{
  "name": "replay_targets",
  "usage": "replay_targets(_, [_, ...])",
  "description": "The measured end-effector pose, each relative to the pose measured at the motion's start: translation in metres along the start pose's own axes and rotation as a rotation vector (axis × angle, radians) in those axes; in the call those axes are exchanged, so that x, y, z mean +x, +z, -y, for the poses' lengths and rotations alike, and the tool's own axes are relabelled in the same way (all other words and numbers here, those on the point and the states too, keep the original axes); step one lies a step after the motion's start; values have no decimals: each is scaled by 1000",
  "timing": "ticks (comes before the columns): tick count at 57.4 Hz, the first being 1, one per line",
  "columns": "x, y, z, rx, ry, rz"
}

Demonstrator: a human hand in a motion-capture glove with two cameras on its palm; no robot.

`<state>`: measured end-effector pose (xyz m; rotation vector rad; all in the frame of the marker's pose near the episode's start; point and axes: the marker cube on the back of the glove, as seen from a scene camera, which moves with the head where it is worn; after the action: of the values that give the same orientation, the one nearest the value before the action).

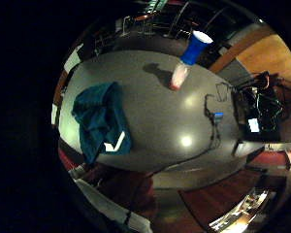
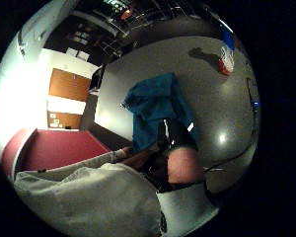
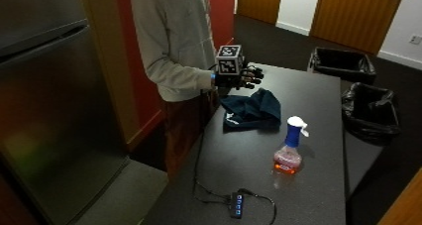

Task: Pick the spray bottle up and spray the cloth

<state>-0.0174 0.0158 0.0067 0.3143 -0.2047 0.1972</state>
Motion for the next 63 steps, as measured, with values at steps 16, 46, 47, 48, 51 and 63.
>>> replay_targets(16, [32,0,-3,179,142,87])
replay_targets(46, [74,10,34,585,397,354])
replay_targets(47, [74,11,36,592,404,362])
replay_targets(48, [74,12,37,601,412,370])
replay_targets(51, [76,14,44,636,433,399])
replay_targets(63, [79,31,68,730,535,503])
